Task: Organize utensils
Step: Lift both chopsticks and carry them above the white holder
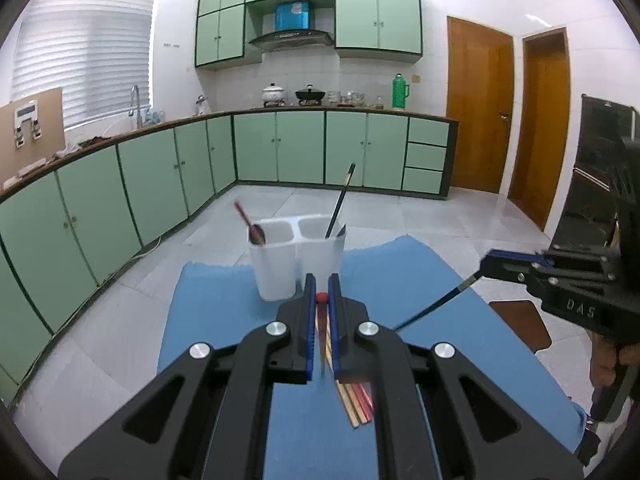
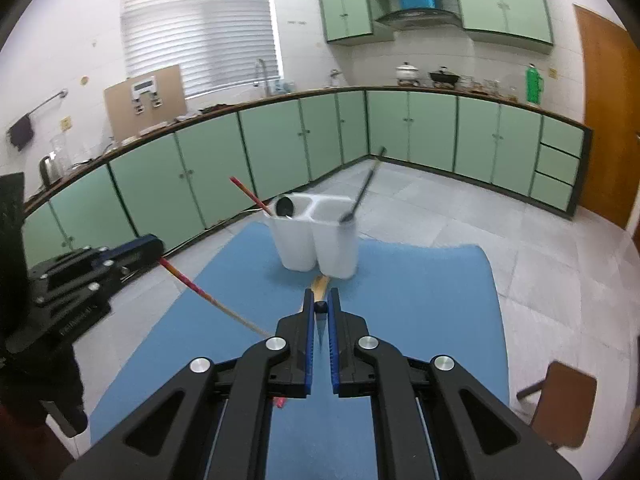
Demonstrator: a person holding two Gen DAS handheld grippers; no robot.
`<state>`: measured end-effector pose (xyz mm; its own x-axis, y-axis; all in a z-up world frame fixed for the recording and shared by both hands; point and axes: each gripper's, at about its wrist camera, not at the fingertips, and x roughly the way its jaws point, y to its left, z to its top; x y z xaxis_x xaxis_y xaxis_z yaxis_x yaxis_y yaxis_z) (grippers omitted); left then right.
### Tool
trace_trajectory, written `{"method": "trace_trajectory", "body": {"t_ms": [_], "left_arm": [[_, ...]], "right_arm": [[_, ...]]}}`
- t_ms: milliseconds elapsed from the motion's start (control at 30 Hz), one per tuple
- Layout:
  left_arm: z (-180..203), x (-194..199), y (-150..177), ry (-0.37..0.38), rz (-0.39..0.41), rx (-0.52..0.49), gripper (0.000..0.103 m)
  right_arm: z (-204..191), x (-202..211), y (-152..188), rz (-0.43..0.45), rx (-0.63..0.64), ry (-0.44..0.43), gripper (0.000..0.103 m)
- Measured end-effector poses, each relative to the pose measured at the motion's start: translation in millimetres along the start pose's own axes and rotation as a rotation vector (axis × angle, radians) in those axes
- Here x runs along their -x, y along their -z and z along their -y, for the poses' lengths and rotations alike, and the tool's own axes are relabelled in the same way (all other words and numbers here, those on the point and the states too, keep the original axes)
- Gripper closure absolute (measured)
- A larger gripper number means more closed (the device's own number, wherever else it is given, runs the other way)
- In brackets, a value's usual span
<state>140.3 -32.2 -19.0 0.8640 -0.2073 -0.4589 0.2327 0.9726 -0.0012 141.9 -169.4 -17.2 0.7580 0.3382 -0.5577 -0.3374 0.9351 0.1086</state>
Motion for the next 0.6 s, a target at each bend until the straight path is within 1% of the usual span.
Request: {"method": "trace_trajectory", "body": {"t_ms": [167, 333, 433, 500, 600], "left_arm": [[-1, 0, -14, 0.035, 0.013, 0.003, 0.098], [-6, 4, -29, 0.055, 0.039, 0.0, 0.098], [-11, 7, -45, 0.068, 0.07, -0.003, 0.098], [-11, 9, -57, 0.065, 0.094, -0.015, 0.098], [-10, 6, -83, 0.052, 0.147, -0.039, 0.098]], "right_arm": [[-8, -5, -33, -0.021, 0.061, -0.043, 0.097], [-12, -4, -60, -0.005, 0.096, -0.063, 0.097], [-12, 2, -84, 0.027, 0.104, -0.081, 0.097], [-12, 4, -97, 0.054, 0.111, -0.079, 0.097], [-13, 6, -125, 0.108, 0.125, -0.064, 0.097]]}}
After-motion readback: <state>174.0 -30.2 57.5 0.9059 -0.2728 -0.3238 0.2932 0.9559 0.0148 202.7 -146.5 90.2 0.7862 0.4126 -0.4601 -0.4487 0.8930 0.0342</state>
